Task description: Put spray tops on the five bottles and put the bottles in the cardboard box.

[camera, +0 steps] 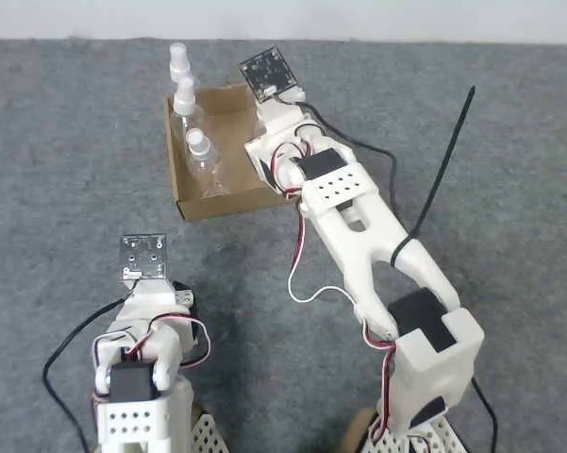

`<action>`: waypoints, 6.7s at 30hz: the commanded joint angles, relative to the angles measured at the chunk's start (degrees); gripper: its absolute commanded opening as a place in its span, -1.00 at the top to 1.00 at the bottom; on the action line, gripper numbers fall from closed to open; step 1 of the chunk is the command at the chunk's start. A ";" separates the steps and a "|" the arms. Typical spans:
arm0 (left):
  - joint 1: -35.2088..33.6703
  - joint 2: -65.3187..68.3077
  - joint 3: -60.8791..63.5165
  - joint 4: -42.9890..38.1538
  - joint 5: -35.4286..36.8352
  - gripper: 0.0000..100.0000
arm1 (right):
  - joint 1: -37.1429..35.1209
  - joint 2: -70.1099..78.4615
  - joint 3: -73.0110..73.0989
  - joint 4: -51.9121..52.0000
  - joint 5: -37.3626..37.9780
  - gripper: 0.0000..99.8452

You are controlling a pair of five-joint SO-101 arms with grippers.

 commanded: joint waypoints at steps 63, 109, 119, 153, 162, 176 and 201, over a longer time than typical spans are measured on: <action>-0.18 0.18 -0.66 0.44 -0.70 0.98 | 0.92 3.12 -2.29 -2.33 -0.53 0.75; -0.18 0.18 -0.66 0.44 -0.70 0.98 | -2.15 -6.73 -2.20 11.91 -0.79 0.36; -0.18 0.18 -0.66 0.44 -0.70 0.98 | -2.15 -10.24 -2.20 17.01 -0.79 0.36; -0.18 0.18 -0.66 0.44 -0.70 0.98 | -1.71 -21.23 -2.20 40.40 -0.79 0.36; -0.18 0.18 -0.66 0.44 -0.70 0.98 | -1.71 -27.12 1.32 41.10 -0.62 0.36; -0.18 0.18 -0.66 0.44 -0.70 0.98 | -1.89 -37.41 9.14 41.01 -0.53 0.36; -0.18 0.18 -0.66 0.44 -0.70 0.98 | -1.71 -59.38 26.11 41.01 -0.35 0.71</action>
